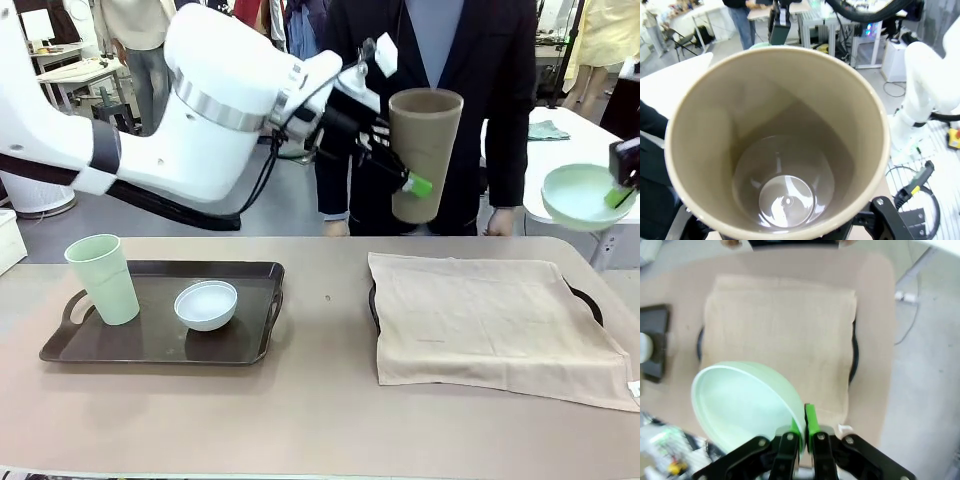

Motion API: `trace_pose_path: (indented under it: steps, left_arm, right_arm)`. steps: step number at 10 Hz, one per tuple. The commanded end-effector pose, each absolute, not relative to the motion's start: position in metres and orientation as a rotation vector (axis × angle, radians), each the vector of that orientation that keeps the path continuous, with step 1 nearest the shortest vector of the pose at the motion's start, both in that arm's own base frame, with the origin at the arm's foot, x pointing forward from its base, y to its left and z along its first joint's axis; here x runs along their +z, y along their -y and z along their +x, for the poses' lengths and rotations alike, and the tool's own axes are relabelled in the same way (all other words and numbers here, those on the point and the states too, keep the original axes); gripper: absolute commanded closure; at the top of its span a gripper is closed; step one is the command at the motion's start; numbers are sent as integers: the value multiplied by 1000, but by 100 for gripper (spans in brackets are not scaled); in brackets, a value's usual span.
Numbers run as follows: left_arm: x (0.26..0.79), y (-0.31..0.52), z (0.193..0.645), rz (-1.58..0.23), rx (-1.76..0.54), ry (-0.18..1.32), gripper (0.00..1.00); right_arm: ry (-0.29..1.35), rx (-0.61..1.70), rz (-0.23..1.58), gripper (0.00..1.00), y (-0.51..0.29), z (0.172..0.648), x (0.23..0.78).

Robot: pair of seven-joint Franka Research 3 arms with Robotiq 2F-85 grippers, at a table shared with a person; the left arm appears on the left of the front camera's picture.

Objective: Set up a tray with a mat and arrange the tableware.
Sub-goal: Place the Picnic Bowl and Reusable plastic cup back onto the Handle tray in front of the human's position.

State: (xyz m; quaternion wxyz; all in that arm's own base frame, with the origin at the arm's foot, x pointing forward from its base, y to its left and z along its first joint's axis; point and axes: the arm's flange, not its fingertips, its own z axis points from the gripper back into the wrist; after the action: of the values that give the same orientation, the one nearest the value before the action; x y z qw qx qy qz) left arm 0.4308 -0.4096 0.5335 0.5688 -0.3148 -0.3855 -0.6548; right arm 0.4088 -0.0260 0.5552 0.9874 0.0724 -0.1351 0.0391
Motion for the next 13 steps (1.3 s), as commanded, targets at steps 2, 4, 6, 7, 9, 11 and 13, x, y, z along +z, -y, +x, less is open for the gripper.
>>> trace_pose_path:
  steps: [2, 4, 6, 7, 9, 11, 13]
  left_arm:
    - [448, 428, 449, -782, -1602, 916, 16]
    - [406, 437, 459, -809, -1632, 915, 16]
    - [382, 445, 474, -836, -1613, 933, 16]
    - [390, 449, 476, -808, -1544, 923, 16]
    - [378, 440, 467, -817, -1635, 864, 16]
    - [367, 446, 481, -843, -1607, 865, 16]
    - [344, 456, 487, -849, -1640, 847, 16]
  right_arm:
    - [128, 69, 129, 95, 13, 442, 456]
    - [96, 65, 153, 95, 12, 454, 406]
    - [109, 53, 200, 95, 11, 460, 378]
    - [163, 34, 222, 95, 10, 455, 393]
    - [63, 53, 143, 95, 14, 455, 375]
    - [69, 46, 211, 95, 17, 461, 377]
    - [32, 62, 235, 95, 21, 468, 362]
